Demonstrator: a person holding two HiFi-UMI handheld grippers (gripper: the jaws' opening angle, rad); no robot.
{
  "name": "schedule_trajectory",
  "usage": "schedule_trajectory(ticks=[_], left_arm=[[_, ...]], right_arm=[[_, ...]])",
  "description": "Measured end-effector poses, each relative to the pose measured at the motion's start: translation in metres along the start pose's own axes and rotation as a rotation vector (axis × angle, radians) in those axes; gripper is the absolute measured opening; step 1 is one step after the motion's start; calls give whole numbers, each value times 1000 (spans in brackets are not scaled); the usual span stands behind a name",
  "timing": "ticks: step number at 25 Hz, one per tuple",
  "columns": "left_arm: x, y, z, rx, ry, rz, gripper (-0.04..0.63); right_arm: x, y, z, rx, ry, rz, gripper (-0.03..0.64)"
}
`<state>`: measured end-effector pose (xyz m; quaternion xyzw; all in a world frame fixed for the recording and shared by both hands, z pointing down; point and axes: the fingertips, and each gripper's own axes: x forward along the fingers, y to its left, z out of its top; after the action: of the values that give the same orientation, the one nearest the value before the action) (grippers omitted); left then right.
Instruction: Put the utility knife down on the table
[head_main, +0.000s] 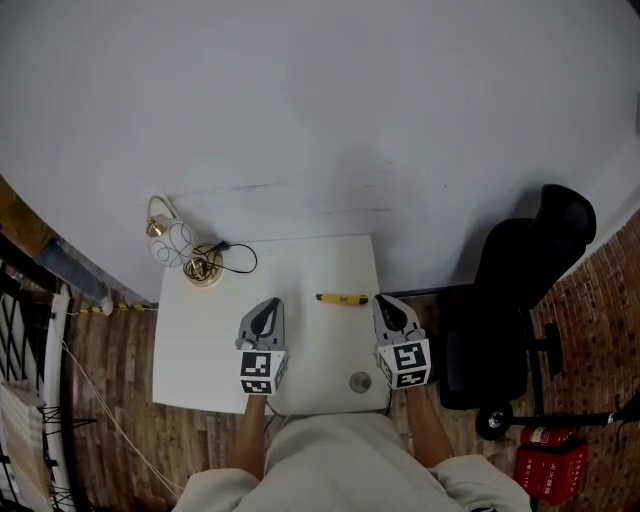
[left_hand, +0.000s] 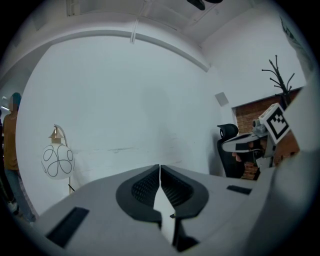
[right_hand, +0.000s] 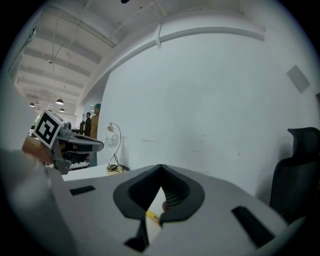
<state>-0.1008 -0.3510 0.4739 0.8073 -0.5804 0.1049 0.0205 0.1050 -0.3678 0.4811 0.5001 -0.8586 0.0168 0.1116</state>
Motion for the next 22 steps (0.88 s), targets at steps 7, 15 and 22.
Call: schedule_trajectory(ticks=[7, 15, 22], left_arm=[[-1, 3, 2, -1, 1, 15, 9], [0, 2, 1, -2, -2, 8, 9], [1, 1, -2, -3, 4, 8, 9]], right_arm=[[1, 0, -1, 4, 1, 4, -3], [2, 0, -3, 4, 7, 2, -3], [1, 0, -8, 2, 23, 4, -3]])
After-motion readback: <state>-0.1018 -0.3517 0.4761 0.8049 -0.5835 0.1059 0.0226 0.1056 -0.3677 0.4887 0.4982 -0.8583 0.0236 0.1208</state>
